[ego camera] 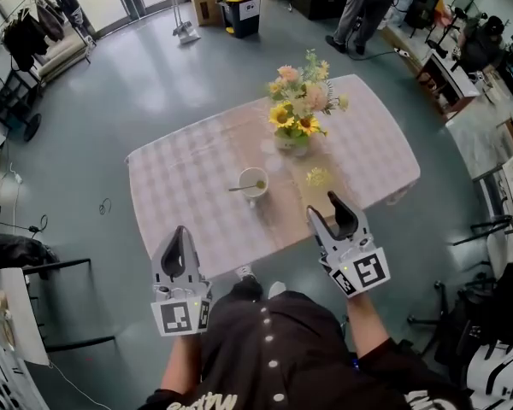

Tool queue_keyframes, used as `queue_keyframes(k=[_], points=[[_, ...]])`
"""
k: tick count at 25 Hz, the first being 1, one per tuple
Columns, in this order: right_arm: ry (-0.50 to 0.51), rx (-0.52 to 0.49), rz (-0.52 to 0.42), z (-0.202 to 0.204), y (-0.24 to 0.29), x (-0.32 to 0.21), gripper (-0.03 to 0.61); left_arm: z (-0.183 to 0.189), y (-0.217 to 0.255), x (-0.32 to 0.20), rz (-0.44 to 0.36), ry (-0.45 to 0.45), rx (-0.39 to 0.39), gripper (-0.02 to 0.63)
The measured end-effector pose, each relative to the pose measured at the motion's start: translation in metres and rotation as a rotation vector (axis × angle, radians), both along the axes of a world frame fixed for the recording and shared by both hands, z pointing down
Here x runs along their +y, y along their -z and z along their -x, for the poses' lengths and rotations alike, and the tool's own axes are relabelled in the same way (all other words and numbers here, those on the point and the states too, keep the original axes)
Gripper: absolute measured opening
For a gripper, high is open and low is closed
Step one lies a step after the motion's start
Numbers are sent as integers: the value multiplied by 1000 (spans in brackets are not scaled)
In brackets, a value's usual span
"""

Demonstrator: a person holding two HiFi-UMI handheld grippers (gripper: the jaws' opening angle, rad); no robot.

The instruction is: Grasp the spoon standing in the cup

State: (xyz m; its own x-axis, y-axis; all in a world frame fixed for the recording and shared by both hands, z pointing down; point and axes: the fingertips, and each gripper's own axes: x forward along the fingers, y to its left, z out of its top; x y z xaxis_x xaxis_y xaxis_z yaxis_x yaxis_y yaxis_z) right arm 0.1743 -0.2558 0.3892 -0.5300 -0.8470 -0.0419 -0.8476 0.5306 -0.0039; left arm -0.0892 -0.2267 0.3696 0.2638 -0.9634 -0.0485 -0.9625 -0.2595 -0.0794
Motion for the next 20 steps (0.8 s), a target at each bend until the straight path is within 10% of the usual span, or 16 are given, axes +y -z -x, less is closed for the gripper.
queue_keyframes(k=[12, 20], points=[[56, 76, 70, 50, -33, -73, 186, 39, -18, -64, 54, 26, 19, 17], [206, 306, 67, 104, -91, -98, 184, 58, -35, -81, 123, 55, 102, 17]])
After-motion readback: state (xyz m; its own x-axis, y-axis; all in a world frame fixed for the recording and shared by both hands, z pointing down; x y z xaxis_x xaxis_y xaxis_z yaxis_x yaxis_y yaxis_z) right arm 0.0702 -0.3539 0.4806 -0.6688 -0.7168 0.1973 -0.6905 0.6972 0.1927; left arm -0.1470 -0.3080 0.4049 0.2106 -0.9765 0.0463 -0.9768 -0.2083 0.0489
